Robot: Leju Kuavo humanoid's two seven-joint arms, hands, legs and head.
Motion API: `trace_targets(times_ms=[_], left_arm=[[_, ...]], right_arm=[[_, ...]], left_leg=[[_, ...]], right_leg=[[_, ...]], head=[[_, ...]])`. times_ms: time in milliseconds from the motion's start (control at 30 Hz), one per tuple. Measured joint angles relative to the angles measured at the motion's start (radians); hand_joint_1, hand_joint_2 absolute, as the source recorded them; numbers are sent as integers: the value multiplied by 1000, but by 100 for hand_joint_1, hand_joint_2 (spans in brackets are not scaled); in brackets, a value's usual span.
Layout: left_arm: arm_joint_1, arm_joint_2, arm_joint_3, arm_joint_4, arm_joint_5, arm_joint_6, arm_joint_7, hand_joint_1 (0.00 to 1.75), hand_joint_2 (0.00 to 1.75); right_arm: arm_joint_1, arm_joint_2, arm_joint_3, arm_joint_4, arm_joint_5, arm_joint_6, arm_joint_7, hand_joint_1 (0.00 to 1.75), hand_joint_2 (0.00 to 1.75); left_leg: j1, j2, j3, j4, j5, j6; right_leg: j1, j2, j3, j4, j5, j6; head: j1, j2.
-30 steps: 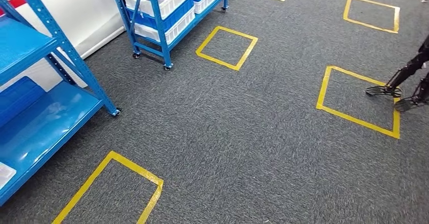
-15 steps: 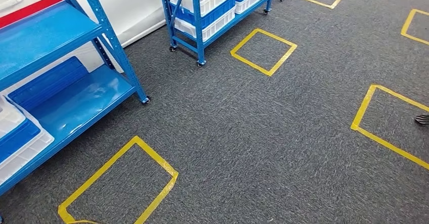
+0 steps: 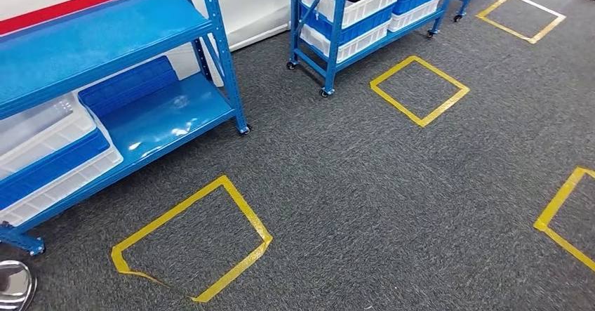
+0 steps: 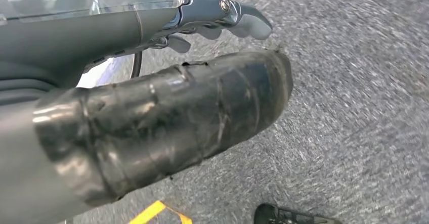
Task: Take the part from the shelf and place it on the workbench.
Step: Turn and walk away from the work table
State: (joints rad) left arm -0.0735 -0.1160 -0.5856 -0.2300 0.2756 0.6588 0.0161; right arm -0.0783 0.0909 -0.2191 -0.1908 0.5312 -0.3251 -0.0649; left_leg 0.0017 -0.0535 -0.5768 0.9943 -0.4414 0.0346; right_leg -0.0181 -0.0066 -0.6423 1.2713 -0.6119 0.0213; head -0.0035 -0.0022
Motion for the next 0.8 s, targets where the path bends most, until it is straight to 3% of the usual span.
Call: trace_targets(times_ms=[33, 100, 167, 200, 233, 267, 300, 400, 467, 500, 567, 600, 667, 700, 733, 767, 800], left_arm=[[1, 0, 0, 0, 2, 0, -1, 0, 0], [2, 0, 0, 0, 6, 0, -2, 0, 0], [1, 0, 0, 0, 7, 1, -4, 0, 0], [1, 0, 0, 0, 7, 2, -4, 0, 0], [3, 1, 0, 0, 7, 2, -4, 0, 0], [5, 1, 0, 0, 7, 2, -4, 0, 0], [6, 1, -1, 0, 7, 3, -3, 0, 0], [4, 2, -4, 0, 5, 4, 0, 0, 0], [3, 2, -7, 0, 4, 6, 1, 0, 0], [4, 2, -8, 0, 4, 7, 2, 0, 0], [5, 2, -11, 0, 5, 9, 2, 0, 0], [5, 2, -12, 0, 5, 9, 2, 0, 0], [1, 2, -16, 0, 6, 10, 2, 0, 0], [0, 2, -18, 0, 7, 10, 2, 0, 0], [0, 2, -19, 0, 9, 9, 2, 0, 0], [1, 2, -20, 0, 10, 8, 1, 0, 0], [3, 2, -21, 0, 11, 8, 0, 0, 0]], right_arm=[[0, 0, 0, 0, -3, -2, -1, 0, 0], [0, -1, 0, 0, -8, -5, -2, 0, 0], [-1, -1, 0, 1, -10, -8, -3, 0, 0], [-1, -1, 1, 1, -10, -10, -3, 0, 0], [-2, -1, 1, 1, -11, -12, -3, 0, 0], [-3, -1, 1, 1, -11, -14, -3, 0, 0], [-3, -1, 1, 1, -13, -16, -3, 0, 0], [-1, -3, 1, 1, -32, -21, -7, 0, 0], [0, -4, 1, 1, -50, -24, -13, 0, 0], [0, -4, 1, 1, -57, -26, -17, 0, 0], [-1, -4, 1, 1, -65, -29, -21, 0, 0], [-2, -4, 1, 1, -68, -31, -23, 0, 0], [-4, -4, 1, 1, -76, -33, -24, 0, 0], [-6, -5, 1, 1, -79, -34, -25, 0, 0], [-8, -5, 1, 1, -81, -34, -26, 0, 0], [-9, -6, 1, 0, -82, -35, -25, 0, 0], [-11, -7, 1, 0, -82, -35, -25, 0, 0]], left_leg=[[2, -16, 0, 5, -2, -3], [6, -46, -6, 21, -10, -15], [9, -71, -19, 35, -14, -29], [11, -83, -24, 36, -13, -36], [13, -94, -28, 34, -10, -42], [14, -90, -32, 36, -10, -47], [12, -70, -39, 49, -19, -51], [8, 23, -111, 195, -95, -57], [9, 41, -160, 293, -129, -57], [8, 45, -162, 299, -121, -55], [4, 63, -108, 201, -64, -45], [-2, 90, -72, 132, -38, -35], [-16, 127, -27, 45, -14, -20], [-20, 129, -24, 35, -16, -15], [-21, 115, -24, 31, -14, -12], [-18, 103, -20, 23, -11, -8], [-14, 92, -13, 15, -7, -3]], right_leg=[[-4, 6, 12, -40, 36, 3], [-14, 51, 54, -154, 98, 9], [-17, 88, 72, -209, 114, 6], [-14, 90, 72, -210, 111, 0], [-12, 76, 74, -210, 114, -8], [-11, 63, 77, -214, 116, -16], [-11, 49, 81, -218, 119, -24], [-5, 6, 85, -225, 122, -38], [2, -25, 85, -226, 119, -43], [5, -40, 86, -226, 117, -44], [8, -65, 91, -226, 114, -44], [11, -76, 94, -225, 111, -42], [13, -95, 101, -226, 106, -34], [13, -105, 103, -228, 104, -29], [14, -115, 108, -230, 103, -23], [12, -114, 112, -229, 99, -18], [12, -97, 112, -219, 88, -12]], head=[[0, 0], [2, 0], [3, 0], [3, 0], [3, 0], [2, 0], [-1, 0], [-13, 0], [-14, 0], [-14, 0], [-14, 0], [-14, 0], [-13, 0], [-13, 0], [-13, 0], [-13, 0], [-12, 0]])
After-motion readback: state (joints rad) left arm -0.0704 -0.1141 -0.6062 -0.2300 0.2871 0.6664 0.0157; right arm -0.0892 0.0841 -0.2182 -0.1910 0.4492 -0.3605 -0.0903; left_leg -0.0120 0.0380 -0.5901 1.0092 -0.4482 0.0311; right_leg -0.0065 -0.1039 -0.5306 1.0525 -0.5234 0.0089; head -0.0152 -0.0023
